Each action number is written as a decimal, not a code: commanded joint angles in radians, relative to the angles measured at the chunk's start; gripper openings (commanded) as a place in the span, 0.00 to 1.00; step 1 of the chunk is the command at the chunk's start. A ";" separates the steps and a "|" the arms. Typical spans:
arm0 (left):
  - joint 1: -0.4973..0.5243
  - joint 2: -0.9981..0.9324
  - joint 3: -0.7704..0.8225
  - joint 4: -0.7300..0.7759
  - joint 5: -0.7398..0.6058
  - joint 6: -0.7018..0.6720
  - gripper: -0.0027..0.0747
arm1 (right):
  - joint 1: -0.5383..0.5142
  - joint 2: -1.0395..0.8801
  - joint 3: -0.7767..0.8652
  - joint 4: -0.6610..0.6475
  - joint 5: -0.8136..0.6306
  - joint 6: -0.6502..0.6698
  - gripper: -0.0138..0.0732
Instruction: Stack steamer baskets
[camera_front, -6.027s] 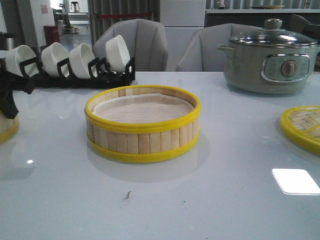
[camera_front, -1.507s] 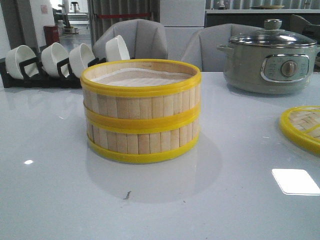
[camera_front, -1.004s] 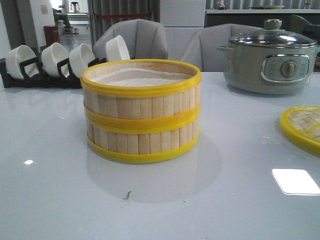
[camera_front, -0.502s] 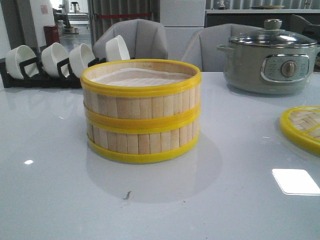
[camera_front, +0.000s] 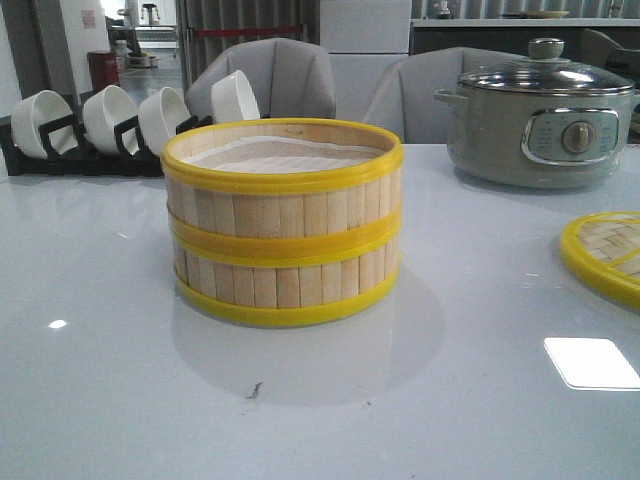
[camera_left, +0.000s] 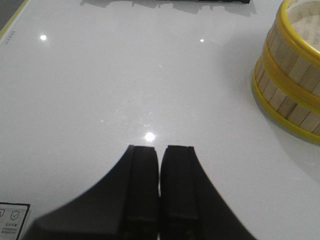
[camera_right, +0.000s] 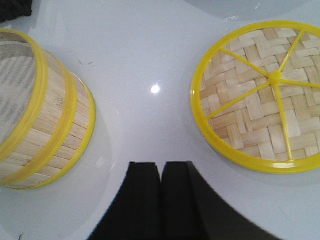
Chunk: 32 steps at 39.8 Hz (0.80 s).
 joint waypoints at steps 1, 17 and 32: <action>-0.006 0.001 -0.028 -0.001 -0.080 -0.009 0.14 | -0.003 -0.013 -0.037 0.019 -0.048 -0.009 0.22; -0.006 0.001 -0.028 -0.001 -0.080 -0.009 0.14 | -0.003 -0.013 -0.037 0.018 0.033 -0.168 0.23; -0.006 0.001 -0.028 -0.001 -0.080 -0.009 0.14 | -0.004 0.025 -0.037 0.017 0.171 -0.246 0.23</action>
